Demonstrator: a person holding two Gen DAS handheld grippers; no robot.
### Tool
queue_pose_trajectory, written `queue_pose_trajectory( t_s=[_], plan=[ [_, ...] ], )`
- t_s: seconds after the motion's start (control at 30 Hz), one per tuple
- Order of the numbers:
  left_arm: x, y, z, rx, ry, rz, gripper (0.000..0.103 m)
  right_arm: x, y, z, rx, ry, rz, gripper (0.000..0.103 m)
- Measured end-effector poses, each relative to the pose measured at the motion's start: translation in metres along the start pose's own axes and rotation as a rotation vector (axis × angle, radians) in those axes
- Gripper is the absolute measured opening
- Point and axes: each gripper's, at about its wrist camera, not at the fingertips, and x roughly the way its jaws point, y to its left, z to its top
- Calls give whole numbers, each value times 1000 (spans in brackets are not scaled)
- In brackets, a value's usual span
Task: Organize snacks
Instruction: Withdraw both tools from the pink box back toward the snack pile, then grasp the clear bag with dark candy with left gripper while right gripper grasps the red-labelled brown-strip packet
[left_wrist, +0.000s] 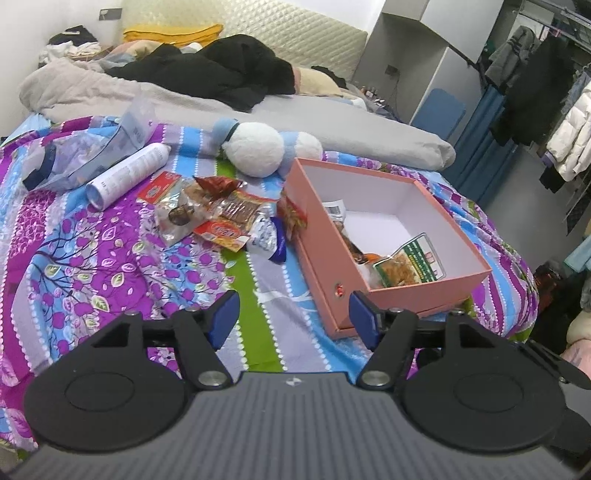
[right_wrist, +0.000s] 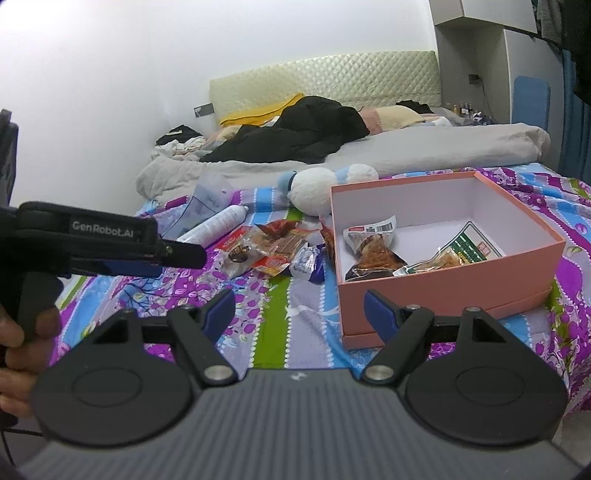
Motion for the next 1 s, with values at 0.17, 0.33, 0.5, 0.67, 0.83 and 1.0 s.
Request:
queue_pose_trajectory(
  t_s=[0.17,0.33,0.5,0.67,0.83,1.0],
  plan=[
    [9,9,1,-10,9,14,73,7,2,-1,-20,2,-4,78],
    [28,24,5,-38,11,36,78,21,2,-2,-46,14,-19,78],
    [53,44,14,-66,13,56,79,40,11,-3,-86,35,-2,77],
    [78,66,26,-77,9,72,79,68,26,2,-142,34,26,73],
    [114,93,41,-84,3,109,79,106,43,6,-205,31,51,71],
    [158,124,54,-61,39,162,79,150,52,1,-233,50,67,69]
  ],
)
